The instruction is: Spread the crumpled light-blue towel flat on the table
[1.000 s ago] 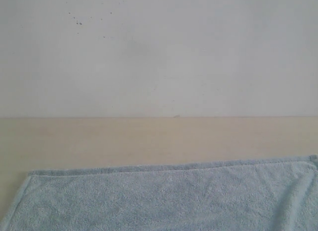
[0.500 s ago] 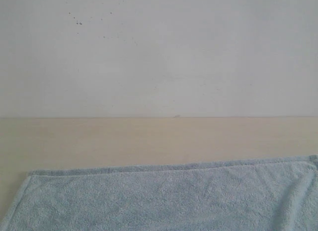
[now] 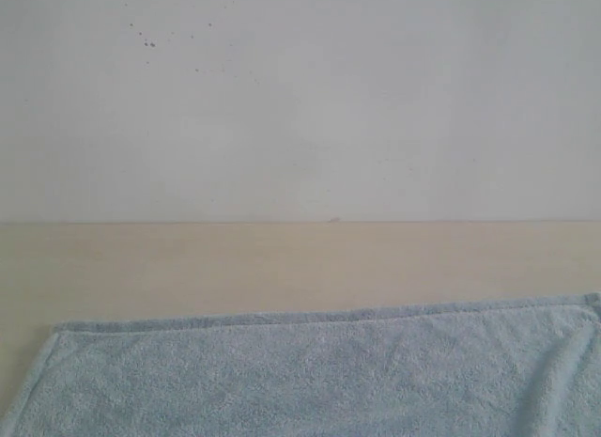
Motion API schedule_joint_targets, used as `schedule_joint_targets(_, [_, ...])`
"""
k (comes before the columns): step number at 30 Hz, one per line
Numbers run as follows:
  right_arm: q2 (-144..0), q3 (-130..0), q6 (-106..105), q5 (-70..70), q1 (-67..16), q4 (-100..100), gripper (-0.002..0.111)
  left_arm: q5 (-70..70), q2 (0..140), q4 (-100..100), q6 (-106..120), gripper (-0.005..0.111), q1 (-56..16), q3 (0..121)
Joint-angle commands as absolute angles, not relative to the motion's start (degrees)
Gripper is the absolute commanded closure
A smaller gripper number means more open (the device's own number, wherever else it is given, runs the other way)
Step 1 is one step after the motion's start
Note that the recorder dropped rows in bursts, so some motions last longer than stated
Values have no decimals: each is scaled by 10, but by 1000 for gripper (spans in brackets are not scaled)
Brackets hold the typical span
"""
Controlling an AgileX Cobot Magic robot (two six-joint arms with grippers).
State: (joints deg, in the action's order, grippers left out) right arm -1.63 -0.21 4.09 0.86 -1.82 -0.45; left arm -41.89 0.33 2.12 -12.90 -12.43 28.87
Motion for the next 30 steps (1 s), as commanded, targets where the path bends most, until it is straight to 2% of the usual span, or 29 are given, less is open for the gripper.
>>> schedule_joint_targets(1, [-12, 0, 38, 35, -18, -3, 108, -417, 0, 17, -133, 103, -126, 285])
schedule_joint_targets(30, [0, 0, 40, 52, -18, -3, 108, -418, 0, 17, -133, 103, -126, 285])
